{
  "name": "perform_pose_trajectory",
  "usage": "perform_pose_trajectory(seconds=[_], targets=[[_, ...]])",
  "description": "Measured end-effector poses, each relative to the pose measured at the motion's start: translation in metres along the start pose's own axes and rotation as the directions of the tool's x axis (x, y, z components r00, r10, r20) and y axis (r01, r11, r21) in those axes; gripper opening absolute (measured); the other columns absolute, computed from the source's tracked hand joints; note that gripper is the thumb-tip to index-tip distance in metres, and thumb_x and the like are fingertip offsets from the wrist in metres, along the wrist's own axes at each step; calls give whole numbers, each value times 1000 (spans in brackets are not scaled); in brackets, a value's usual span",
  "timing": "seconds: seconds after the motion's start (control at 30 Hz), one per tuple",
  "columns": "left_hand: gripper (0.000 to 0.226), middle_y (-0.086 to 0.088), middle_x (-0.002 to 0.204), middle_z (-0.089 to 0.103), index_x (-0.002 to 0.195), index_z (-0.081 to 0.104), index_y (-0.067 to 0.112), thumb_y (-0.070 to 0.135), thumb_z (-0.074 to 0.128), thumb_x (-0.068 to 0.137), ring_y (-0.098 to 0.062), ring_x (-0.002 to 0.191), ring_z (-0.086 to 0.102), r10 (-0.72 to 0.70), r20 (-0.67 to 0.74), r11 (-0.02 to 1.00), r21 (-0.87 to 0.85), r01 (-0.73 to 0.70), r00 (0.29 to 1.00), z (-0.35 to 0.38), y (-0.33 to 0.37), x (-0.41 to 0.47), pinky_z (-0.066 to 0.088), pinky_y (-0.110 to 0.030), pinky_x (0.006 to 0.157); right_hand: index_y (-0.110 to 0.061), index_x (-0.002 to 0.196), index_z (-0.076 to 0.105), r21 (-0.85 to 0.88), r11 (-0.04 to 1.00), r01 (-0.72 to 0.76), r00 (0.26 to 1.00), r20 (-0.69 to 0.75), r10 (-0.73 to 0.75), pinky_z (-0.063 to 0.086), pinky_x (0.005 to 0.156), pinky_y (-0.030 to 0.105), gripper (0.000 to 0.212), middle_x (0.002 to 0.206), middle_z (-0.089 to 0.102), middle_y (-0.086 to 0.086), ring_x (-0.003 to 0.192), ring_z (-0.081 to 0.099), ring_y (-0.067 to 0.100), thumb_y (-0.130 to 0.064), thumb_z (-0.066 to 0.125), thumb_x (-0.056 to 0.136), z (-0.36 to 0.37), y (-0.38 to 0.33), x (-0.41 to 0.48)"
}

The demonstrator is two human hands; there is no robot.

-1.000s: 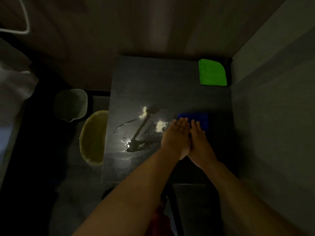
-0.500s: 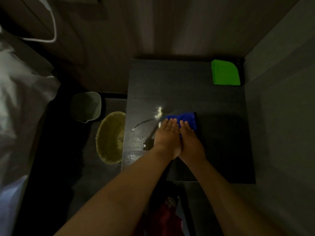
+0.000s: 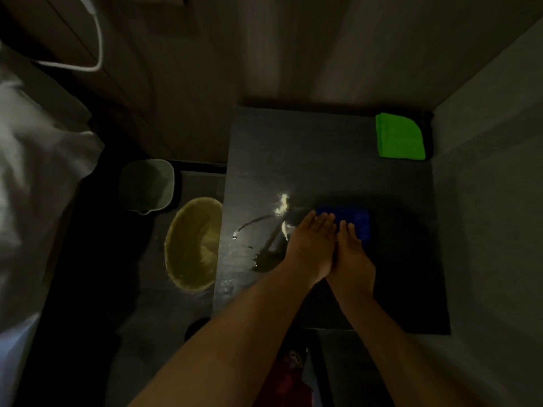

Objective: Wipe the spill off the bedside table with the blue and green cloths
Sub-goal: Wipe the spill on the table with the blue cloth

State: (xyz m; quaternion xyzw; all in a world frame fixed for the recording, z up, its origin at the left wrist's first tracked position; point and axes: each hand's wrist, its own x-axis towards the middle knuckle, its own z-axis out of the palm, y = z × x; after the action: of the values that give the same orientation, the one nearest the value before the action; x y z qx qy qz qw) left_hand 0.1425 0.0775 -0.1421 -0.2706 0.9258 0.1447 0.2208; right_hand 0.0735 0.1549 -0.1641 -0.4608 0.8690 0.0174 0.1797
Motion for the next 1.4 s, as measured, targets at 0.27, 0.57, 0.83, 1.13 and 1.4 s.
perform_pose_trajectory(seconds=[0.27,0.57,0.83,1.13,1.4], targets=[[64,-6,161,3,150,8,14,36,34,97,-18,148,1,22,-48,1000,14,-22,999,1,-41,-5,-8,-40,119,-24,149,4,6,994,-105,993,51,105,56,83,36,72,160,6,2,138,36,21,-32,50,94,3,-39,17],[60,-5,161,7,150,12,15,37,33,98,-17,148,3,-13,-109,998,-67,5,994,-1,-69,-8,-6,-39,119,-24,149,10,75,992,-97,994,54,93,54,86,40,73,160,11,4,130,46,26,-29,55,92,-2,-66,31],[60,-7,161,-2,150,2,12,36,21,98,-20,148,-3,-37,-67,998,56,41,997,7,-102,-33,-3,-42,121,-20,149,10,183,981,60,995,66,-73,34,109,42,77,159,9,2,145,15,20,-33,57,89,0,-99,21],[57,-8,160,12,149,15,12,30,31,98,-19,148,8,-47,-205,988,-152,16,978,16,-115,-47,0,-37,122,-18,149,6,145,986,86,991,85,-99,32,111,40,80,159,6,3,145,13,19,-36,57,90,6,-117,17],[27,-1,115,61,116,55,20,12,46,92,-13,103,57,-595,-383,566,-824,30,707,32,-134,-75,46,-20,81,-21,148,17,169,986,2,998,67,-13,47,94,42,72,160,9,4,142,26,27,-51,48,90,12,-135,12]])
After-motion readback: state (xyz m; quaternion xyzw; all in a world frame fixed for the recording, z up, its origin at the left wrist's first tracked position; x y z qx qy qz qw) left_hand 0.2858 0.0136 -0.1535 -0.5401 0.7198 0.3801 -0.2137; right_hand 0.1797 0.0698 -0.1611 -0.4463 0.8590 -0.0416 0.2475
